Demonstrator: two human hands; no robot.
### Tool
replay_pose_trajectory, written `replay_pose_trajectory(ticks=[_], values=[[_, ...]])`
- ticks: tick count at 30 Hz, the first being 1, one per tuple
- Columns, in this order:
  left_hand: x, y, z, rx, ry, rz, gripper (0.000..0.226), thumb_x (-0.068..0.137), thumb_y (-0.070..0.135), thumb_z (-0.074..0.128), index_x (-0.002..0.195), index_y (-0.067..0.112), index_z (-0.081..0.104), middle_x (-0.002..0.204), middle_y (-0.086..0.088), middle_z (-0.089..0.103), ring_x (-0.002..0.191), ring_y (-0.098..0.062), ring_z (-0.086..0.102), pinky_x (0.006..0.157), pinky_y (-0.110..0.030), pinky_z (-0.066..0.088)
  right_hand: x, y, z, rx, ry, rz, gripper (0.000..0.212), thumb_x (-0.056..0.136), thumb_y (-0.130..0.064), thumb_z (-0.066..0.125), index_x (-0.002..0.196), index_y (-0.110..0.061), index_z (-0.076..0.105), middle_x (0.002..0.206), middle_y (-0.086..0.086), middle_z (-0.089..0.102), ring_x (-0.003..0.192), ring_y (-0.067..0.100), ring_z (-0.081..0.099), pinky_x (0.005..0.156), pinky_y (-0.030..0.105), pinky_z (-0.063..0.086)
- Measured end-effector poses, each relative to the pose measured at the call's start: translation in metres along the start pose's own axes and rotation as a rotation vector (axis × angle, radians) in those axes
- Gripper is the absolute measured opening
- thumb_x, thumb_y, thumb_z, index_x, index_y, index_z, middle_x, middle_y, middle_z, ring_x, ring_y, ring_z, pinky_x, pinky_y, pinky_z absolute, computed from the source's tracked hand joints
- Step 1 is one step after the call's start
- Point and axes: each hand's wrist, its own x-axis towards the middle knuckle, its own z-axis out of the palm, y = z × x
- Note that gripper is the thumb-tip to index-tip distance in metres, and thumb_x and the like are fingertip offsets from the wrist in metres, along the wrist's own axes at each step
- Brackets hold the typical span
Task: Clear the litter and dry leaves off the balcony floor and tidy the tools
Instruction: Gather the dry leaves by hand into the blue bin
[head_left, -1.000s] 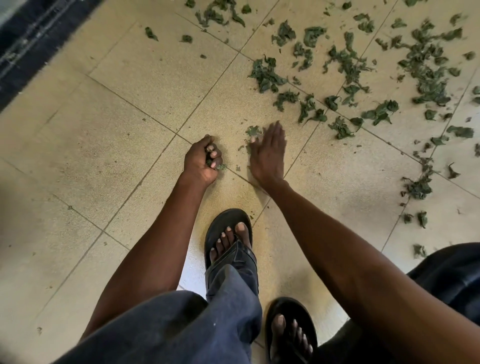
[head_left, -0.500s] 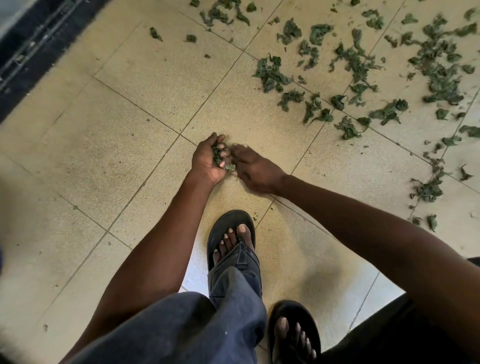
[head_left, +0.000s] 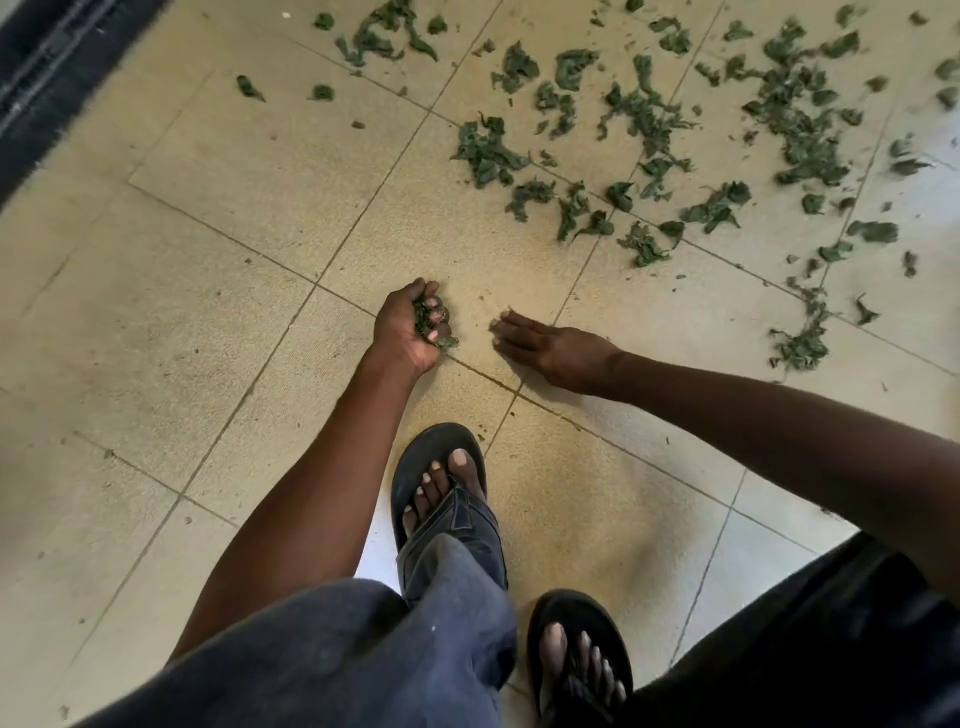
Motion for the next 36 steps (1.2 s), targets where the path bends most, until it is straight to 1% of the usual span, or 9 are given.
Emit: replay_pose_trajectory(ticks=[8, 11, 15, 20, 24, 29, 31, 33, 36], values=[[0.003, -0.013, 0.019, 0.073, -0.003, -0.023, 0.025, 0.102, 0.022, 0.046, 0.082, 0.011, 0.055, 0.052, 0.003, 0.046, 0.038, -0.008, 0.038, 0.031, -0.017, 0.021, -0.008, -0.005, -0.007, -0.120, 0.182, 0.020, 0.024, 0.091, 0.000, 0.046, 0.099, 0.007, 0.069, 0.099, 0.021, 0.067, 0.087, 0.032, 0.066, 0.060, 0.037, 0.059], [0.004, -0.017, 0.020, 0.103, -0.004, -0.035, 0.024, 0.101, 0.025, 0.049, 0.082, 0.012, 0.056, 0.054, 0.003, 0.046, 0.039, -0.007, 0.039, 0.031, -0.017, 0.022, 0.004, 0.005, -0.019, 0.089, 0.264, 0.488, 0.021, 0.087, 0.008, 0.056, 0.104, 0.004, 0.068, 0.104, 0.020, 0.066, 0.087, 0.030, 0.065, 0.069, 0.034, 0.056], [0.003, -0.021, 0.025, 0.180, -0.012, -0.020, 0.024, 0.100, 0.029, 0.054, 0.083, 0.012, 0.057, 0.056, 0.003, 0.046, 0.040, -0.006, 0.039, 0.032, -0.018, 0.023, 0.034, 0.011, -0.049, 0.902, 0.641, 1.139, 0.021, 0.082, 0.008, 0.060, 0.092, 0.000, 0.077, 0.094, 0.011, 0.075, 0.080, 0.011, 0.068, 0.079, 0.027, 0.057], [0.009, -0.024, 0.030, 0.183, -0.020, -0.021, 0.040, 0.095, 0.047, 0.056, 0.090, 0.008, 0.067, 0.076, -0.006, 0.063, 0.057, -0.014, 0.055, 0.052, -0.026, 0.039, 0.075, -0.040, -0.082, 0.900, 0.346, 0.860, 0.027, 0.086, 0.007, 0.055, 0.095, -0.007, 0.077, 0.086, 0.000, 0.073, 0.067, 0.009, 0.065, 0.061, 0.017, 0.051], [0.005, -0.020, 0.025, 0.180, 0.004, 0.006, 0.035, 0.089, 0.046, 0.060, 0.085, 0.012, 0.069, 0.090, -0.008, 0.064, 0.082, -0.022, 0.060, 0.080, -0.034, 0.043, 0.090, -0.056, -0.077, 0.730, 0.411, 0.778, 0.031, 0.076, 0.013, 0.048, 0.082, -0.003, 0.073, 0.068, -0.003, 0.060, 0.059, 0.013, 0.054, 0.052, 0.019, 0.035], [0.005, -0.017, 0.019, 0.215, -0.063, -0.027, 0.024, 0.090, 0.013, 0.056, 0.067, 0.014, 0.063, 0.070, -0.003, 0.052, 0.059, -0.013, 0.045, 0.054, -0.027, 0.030, 0.105, -0.062, -0.072, 0.608, 0.554, 0.916, 0.030, 0.068, 0.013, 0.047, 0.069, -0.013, 0.063, 0.069, 0.000, 0.064, 0.078, 0.017, 0.048, 0.067, 0.030, 0.039], [0.001, -0.013, 0.018, 0.185, -0.101, -0.045, 0.033, 0.095, 0.014, 0.054, 0.063, 0.014, 0.059, 0.054, 0.000, 0.049, 0.041, -0.009, 0.040, 0.038, -0.021, 0.027, 0.107, -0.056, -0.075, 0.615, 0.498, 0.913, 0.027, 0.070, 0.010, 0.054, 0.067, -0.016, 0.062, 0.070, -0.003, 0.065, 0.080, 0.017, 0.052, 0.075, 0.033, 0.043], [-0.007, -0.009, 0.019, 0.192, -0.078, -0.022, 0.034, 0.099, 0.023, 0.054, 0.066, 0.015, 0.058, 0.047, 0.002, 0.046, 0.032, -0.006, 0.034, 0.029, -0.015, 0.022, 0.102, -0.052, -0.083, 0.981, 0.473, 0.921, 0.018, 0.077, 0.007, 0.062, 0.074, -0.010, 0.070, 0.075, -0.002, 0.069, 0.072, 0.015, 0.064, 0.072, 0.030, 0.051], [-0.007, -0.001, 0.016, 0.186, -0.011, 0.025, 0.034, 0.100, 0.034, 0.054, 0.071, 0.017, 0.053, 0.046, 0.005, 0.043, 0.033, -0.005, 0.033, 0.028, -0.015, 0.020, 0.084, -0.058, -0.073, 1.072, 0.715, 1.105, 0.017, 0.092, -0.015, 0.062, 0.104, -0.008, 0.072, 0.103, 0.001, 0.073, 0.093, 0.013, 0.068, 0.084, 0.025, 0.051]])
